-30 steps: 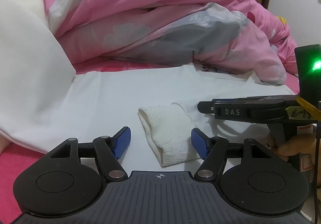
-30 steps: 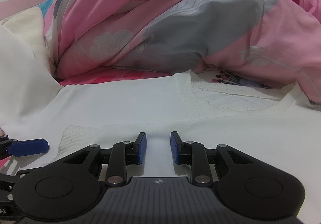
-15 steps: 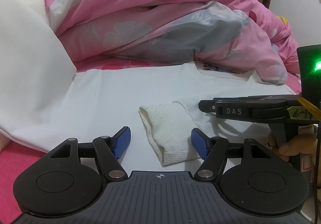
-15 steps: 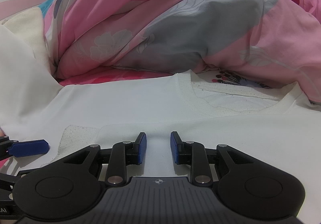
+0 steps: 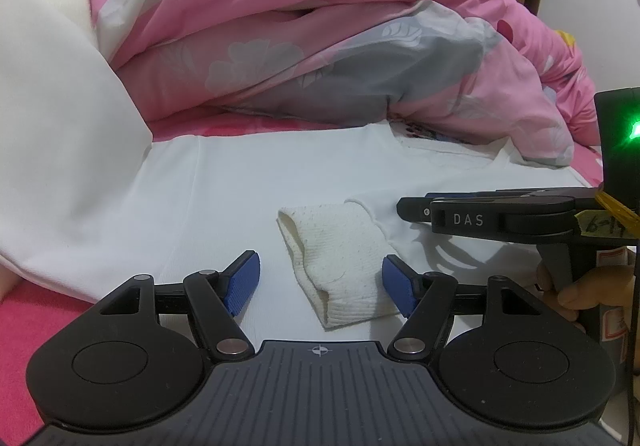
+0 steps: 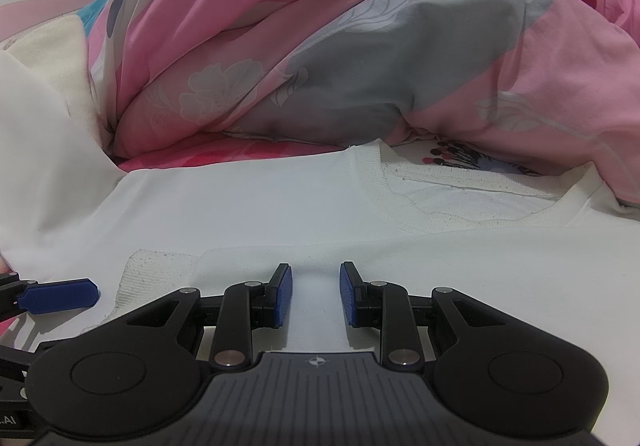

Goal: Fold clothes

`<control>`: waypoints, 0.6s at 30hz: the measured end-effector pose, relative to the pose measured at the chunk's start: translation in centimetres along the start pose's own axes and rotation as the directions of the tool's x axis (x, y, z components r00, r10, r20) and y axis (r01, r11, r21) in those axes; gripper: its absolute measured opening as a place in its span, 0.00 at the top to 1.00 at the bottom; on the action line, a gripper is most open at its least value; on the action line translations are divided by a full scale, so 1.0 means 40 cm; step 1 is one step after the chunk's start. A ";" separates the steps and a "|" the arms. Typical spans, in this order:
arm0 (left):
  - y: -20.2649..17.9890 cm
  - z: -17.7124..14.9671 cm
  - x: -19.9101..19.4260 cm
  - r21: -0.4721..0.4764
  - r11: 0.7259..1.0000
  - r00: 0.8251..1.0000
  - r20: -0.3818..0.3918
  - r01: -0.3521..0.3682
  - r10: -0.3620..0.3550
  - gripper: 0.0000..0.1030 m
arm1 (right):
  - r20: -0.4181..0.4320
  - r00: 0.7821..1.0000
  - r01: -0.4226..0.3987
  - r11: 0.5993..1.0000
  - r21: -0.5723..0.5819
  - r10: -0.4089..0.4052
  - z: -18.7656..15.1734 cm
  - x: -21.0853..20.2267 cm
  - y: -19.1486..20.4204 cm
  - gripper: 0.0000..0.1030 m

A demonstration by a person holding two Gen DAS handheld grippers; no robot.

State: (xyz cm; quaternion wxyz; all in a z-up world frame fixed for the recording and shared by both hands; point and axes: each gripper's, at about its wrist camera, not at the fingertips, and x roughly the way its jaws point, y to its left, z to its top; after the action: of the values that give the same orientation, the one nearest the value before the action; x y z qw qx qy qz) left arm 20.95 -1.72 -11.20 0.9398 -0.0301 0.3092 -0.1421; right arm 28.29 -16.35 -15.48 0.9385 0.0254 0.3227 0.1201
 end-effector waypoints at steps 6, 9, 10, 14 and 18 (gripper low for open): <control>0.001 0.001 0.002 0.000 1.000 1.000 -0.001 0.001 -0.001 0.34 | 0.000 1.000 -0.001 1.000 0.000 0.001 0.000 0.000 0.000 0.73; 0.002 0.001 0.002 0.001 1.000 1.000 -0.002 0.001 -0.001 0.34 | 0.001 1.000 -0.001 1.000 0.001 0.001 0.000 0.000 0.000 0.73; 0.001 0.001 0.002 0.001 1.000 1.000 -0.002 0.001 -0.001 0.34 | 0.001 1.000 -0.002 1.000 0.001 0.002 0.000 0.000 0.000 0.73; 0.001 0.000 0.002 0.000 1.000 1.000 -0.003 0.000 0.000 0.33 | 0.001 1.000 -0.002 1.000 0.002 0.002 -0.001 0.000 -0.001 0.73; 0.001 -0.001 0.003 0.000 1.000 1.000 -0.003 0.000 0.000 0.33 | 0.002 1.000 -0.004 1.000 0.003 0.004 -0.002 0.001 0.000 0.73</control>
State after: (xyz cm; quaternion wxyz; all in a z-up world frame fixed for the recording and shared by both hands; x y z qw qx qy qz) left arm 21.03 -1.72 -11.29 0.9393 -0.0298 0.3108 -0.1422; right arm 28.27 -16.35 -15.57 0.9385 0.0275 0.3220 0.1215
